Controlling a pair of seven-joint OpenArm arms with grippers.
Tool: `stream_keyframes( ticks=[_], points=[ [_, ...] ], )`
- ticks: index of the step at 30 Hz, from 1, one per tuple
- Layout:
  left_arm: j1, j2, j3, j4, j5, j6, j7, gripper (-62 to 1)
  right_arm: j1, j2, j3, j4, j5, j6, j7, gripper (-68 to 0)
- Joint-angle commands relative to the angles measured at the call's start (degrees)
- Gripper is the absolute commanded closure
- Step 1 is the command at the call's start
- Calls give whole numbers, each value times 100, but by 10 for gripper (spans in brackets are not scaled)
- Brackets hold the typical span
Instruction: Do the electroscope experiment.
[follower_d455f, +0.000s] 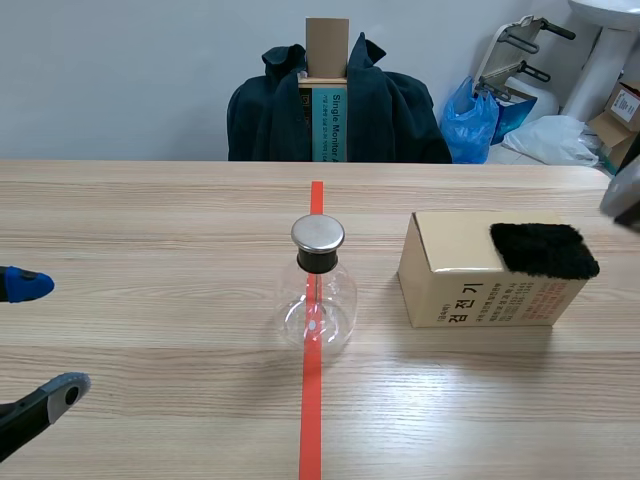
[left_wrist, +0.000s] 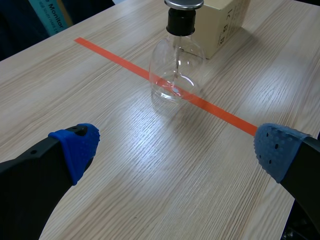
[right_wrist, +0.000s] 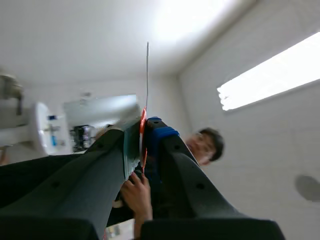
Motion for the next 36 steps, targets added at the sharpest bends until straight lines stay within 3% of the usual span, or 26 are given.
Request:
stream_keyframes(
  ticks=[1, 3, 7, 10, 18, 25, 36],
  points=[
    [-63, 15, 52, 55, 13, -9, -61, -623, 76, 66, 173, 310, 166, -83, -70, -7],
    [-153, 92, 101, 37, 216, -9, 90, -601, 76, 66, 352, 654, 293, -83, -79, -7],
    [-595, 474, 289, -190, 562, -9, 577, -244, 79, 66, 643, 1224, 514, -83, -109, -7],
    [-1145, 861, 507, -551, 874, -9, 660, -30, 79, 66, 804, 1600, 754, -81, -122, -7],
    [-2686, 1613, 1388, -1871, 1545, -9, 588, -27, 81, 66, 1062, 2594, 1314, -35, -560, -7],
    [-3659, 2002, 2090, -2918, 1598, -9, 588, -27, 66, 61, 1058, 2973, 1353, -7, -717, -7],
    [-4190, 2317, 2535, -3698, 1602, -9, 299, -28, 116, 74, 706, 3344, 1453, 614, -1231, -7]
  ],
)
